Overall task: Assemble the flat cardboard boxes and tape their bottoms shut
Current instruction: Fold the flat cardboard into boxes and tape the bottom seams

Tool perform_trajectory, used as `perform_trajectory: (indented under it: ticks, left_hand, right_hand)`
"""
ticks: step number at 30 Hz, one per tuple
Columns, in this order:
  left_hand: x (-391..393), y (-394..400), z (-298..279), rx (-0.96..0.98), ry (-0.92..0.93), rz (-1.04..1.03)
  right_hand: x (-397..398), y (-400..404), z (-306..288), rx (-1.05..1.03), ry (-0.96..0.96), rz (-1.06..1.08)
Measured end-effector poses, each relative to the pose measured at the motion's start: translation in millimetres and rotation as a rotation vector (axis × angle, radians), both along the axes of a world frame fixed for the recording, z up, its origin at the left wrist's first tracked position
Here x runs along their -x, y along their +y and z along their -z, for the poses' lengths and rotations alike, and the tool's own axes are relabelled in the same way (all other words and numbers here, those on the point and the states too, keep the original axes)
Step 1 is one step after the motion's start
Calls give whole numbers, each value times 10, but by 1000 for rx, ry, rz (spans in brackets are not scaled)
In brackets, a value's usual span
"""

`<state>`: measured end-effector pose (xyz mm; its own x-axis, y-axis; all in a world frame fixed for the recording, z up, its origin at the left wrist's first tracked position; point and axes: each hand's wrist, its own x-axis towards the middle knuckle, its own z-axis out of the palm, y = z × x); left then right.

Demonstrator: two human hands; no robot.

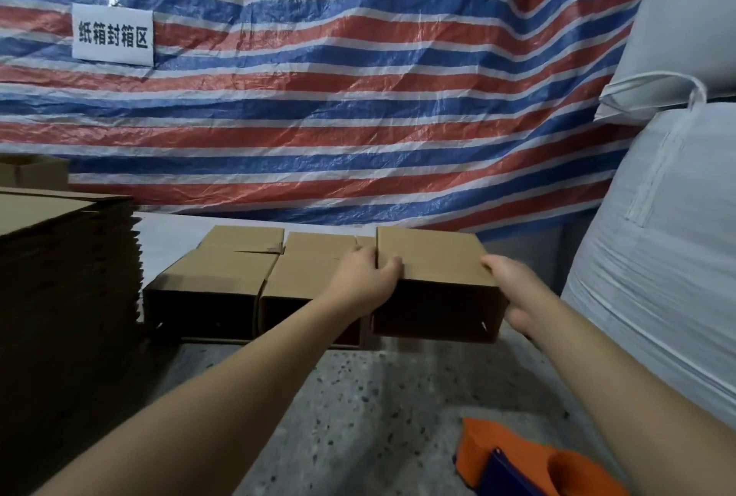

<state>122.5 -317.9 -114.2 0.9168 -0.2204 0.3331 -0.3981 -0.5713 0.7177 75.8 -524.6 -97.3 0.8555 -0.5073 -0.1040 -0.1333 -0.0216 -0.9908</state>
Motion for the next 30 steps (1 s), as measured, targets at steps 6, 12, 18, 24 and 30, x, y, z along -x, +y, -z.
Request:
perform_trajectory:
  ticks: [6,12,18,24,30]
  left_hand:
    - [-625,-214,409,-289,17,-35]
    - [-839,-228,571,-574,-108,-74]
    - [-871,-268,706,-620,-265,-119]
    - [-849,-245,687,-658,-287,-138]
    - [-709,-128,481,-520,-359,-56]
  right_hand:
    - [-679,-195,555,29,98,18]
    - [-1074,-273,768,100,120,2]
    - [-1180,-310,932,194,133,5]
    - [-1236,-339,948,203,111,-17]
    - [-1198,-301,843,376,212,53]
